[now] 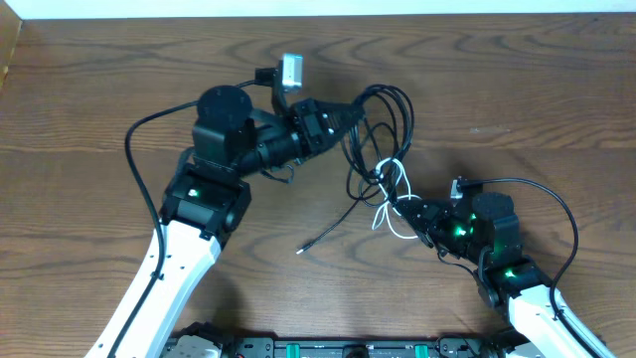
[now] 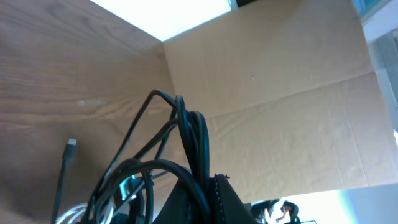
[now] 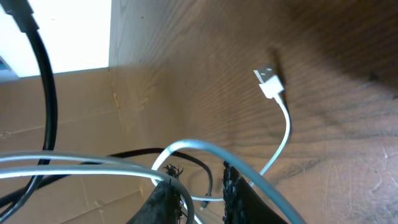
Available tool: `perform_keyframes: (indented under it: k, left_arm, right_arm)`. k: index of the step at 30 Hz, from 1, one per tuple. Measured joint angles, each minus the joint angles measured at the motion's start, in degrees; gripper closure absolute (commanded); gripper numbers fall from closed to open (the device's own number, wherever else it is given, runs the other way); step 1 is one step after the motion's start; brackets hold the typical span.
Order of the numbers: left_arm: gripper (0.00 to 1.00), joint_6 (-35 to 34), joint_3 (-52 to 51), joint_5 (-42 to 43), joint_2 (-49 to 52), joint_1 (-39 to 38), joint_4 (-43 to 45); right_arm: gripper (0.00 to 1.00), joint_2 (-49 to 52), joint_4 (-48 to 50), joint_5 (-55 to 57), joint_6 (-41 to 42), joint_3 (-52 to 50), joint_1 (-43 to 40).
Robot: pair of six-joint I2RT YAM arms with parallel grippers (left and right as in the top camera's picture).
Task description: Untangle cables
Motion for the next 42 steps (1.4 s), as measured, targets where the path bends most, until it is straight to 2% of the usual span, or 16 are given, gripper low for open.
perform_keyframes:
  k: [4, 6, 8, 9, 15, 19, 24, 28, 33, 42]
  left_arm:
    - [0.92, 0.5, 0.0, 3.0, 0.0, 2.4, 0.5]
    - [0.92, 1.8, 0.0, 4.7, 0.0, 2.8, 0.7]
    - [0.92, 4.1, 0.0, 6.3, -0.2, 2.9, -1.5]
    - [0.92, 5.5, 0.0, 6.9, -0.2, 2.7, -3.4]
    - [0.92, 15.8, 0.0, 7.9, -0.3, 1.9, -17.4]
    - [0.92, 19.6, 0.0, 6.3, -0.3, 1.9, -22.0]
    - [0.92, 21.8, 0.0, 5.6, -0.3, 1.9, -21.9]
    - [0.92, 23.5, 0.0, 5.4, -0.3, 1.9, -22.0]
    - [0.92, 25.7, 0.0, 5.3, -0.3, 1.9, -22.1]
    - [0.92, 35.3, 0.0, 13.1, -0.3, 1.8, -21.5]
  right_arm:
    - [0.79, 0.0, 3.2, 0.1, -1.3, 0.0, 0.0]
    - [0.86, 0.2, 8.2, 0.1, -2.9, -0.3, 0.0]
    - [0.97, 0.4, 15.2, 0.0, -4.6, -0.6, 0.0]
    - [0.99, 0.5, 19.6, -0.3, -5.1, -0.8, 0.0]
    - [0.99, 0.6, 41.8, -3.2, -7.0, -0.9, 0.0]
    - [0.99, 0.5, 49.1, -6.6, -7.3, -0.9, 0.0]
    - [0.99, 0.5, 43.9, -8.0, -7.5, -0.9, -0.9]
    - [0.99, 0.6, 36.2, -7.9, -7.5, -0.9, -4.0]
    - [0.99, 0.6, 31.1, -7.9, -7.5, -0.9, -9.5]
    - [0.99, 0.6, 15.0, -5.9, -7.7, -0.9, -20.6]
